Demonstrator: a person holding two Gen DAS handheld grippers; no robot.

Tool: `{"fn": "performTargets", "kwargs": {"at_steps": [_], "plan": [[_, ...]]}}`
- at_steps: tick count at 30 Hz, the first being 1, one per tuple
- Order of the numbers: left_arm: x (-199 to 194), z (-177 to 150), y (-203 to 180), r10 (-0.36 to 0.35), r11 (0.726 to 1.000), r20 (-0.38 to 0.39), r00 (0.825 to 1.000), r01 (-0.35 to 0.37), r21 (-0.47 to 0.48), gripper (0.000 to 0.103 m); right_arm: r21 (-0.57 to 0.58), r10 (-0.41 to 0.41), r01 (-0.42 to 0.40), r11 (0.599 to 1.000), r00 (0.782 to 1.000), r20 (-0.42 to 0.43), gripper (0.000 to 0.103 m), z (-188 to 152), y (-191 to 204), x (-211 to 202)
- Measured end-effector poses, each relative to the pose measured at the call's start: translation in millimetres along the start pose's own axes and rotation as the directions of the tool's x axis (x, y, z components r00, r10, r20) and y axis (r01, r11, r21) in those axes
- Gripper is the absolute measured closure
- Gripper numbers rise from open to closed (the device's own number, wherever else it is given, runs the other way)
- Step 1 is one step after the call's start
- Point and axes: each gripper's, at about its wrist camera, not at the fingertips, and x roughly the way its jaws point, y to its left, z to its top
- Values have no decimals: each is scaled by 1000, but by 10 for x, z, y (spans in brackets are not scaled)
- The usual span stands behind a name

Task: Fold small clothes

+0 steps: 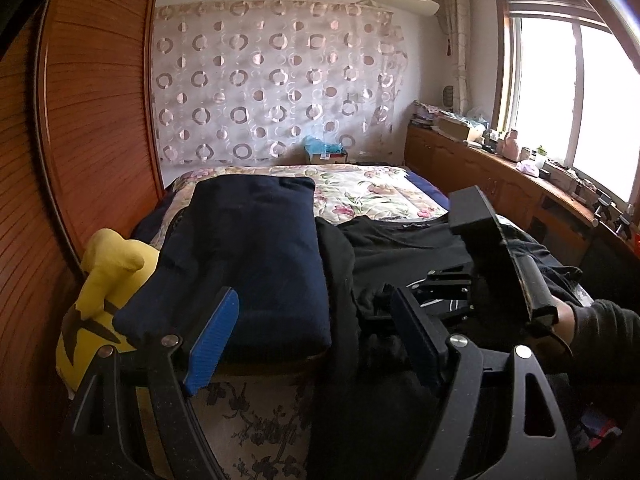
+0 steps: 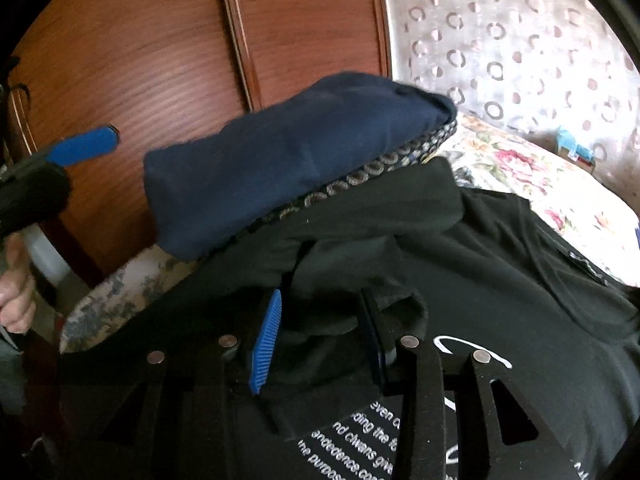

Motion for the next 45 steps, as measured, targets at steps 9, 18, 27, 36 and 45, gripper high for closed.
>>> {"fn": "performTargets", "kwargs": {"at_steps": [9, 18, 27, 36, 45], "plan": [[18, -29, -15, 0, 1000, -6, 1000, 0, -8, 24, 62, -81, 79, 995, 997, 21, 100, 82, -337, -164], [35, -72, -101, -15, 1000, -12, 1000, 15, -6, 24, 289, -295, 307, 907, 952, -86, 84, 6, -1067, -191], [99, -48, -272, -41, 999, -15, 999, 42, 11, 24, 249, -323, 324, 913, 945, -49, 58, -71, -1098, -443], [349, 56, -487, -65, 996, -43, 997, 68, 59, 24, 257, -374, 378, 889, 925, -66, 58, -620, -1147, -1155], [791, 264, -691, -100, 986, -141, 985, 116, 116, 51, 268, -426, 449, 852, 893, -142, 58, -1231, -1297, -1453]]}}
